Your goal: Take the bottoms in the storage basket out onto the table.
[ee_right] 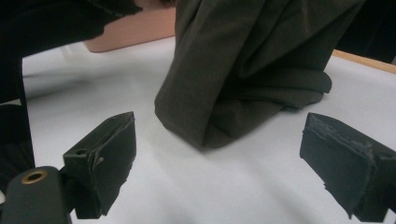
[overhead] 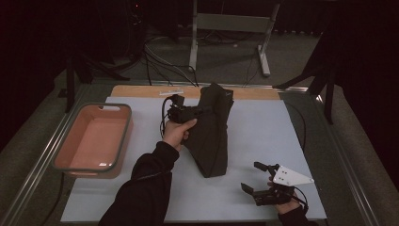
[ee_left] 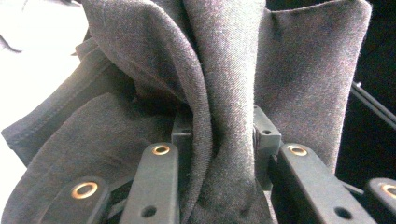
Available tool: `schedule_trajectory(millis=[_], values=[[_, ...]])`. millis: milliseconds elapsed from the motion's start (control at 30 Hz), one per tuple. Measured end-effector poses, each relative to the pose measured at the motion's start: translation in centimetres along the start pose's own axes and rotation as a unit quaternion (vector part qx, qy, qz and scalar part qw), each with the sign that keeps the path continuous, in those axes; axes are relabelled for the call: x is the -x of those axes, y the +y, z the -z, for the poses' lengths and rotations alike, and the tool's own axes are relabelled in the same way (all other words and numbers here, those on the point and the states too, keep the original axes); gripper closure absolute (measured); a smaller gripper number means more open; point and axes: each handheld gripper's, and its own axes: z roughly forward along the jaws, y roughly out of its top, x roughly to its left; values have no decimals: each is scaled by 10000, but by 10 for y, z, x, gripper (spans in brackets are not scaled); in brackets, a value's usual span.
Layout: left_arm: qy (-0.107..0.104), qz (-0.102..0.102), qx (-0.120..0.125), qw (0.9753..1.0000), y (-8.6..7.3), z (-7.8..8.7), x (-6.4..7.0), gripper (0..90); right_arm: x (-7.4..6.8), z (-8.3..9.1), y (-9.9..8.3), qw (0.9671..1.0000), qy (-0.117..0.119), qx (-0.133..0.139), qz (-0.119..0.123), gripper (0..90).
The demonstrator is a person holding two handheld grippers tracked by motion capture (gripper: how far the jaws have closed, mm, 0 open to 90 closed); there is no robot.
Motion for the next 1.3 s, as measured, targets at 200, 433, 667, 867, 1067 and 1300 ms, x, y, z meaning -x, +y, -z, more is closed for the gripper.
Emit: schedule_trajectory(millis=[200, 433, 667, 867, 1067, 1300], values=[[171, -28, -167, 9997, -9, -5, -7, 714, 0, 0, 0, 10000, -5, 4, 14, 111], [194, 43, -465, 9987, -27, -17, -17, 708, 0, -1, 0, 10000, 10, -17, 6, 111], [300, -92, -574, 9979, -28, -21, -15, 690, 0, -1, 0, 10000, 16, -30, 1, 111], [548, -329, -884, 9940, -29, -28, -11, 627, 0, -1, 0, 10000, 15, -21, -16, 111], [712, -369, -971, 9920, -27, -31, -8, 474, 0, -2, -1, 10000, 27, -42, -2, 111], [982, -433, -1159, 9874, -22, -32, -4, 247, 0, -2, -1, 10000, 37, -67, -13, 111]])
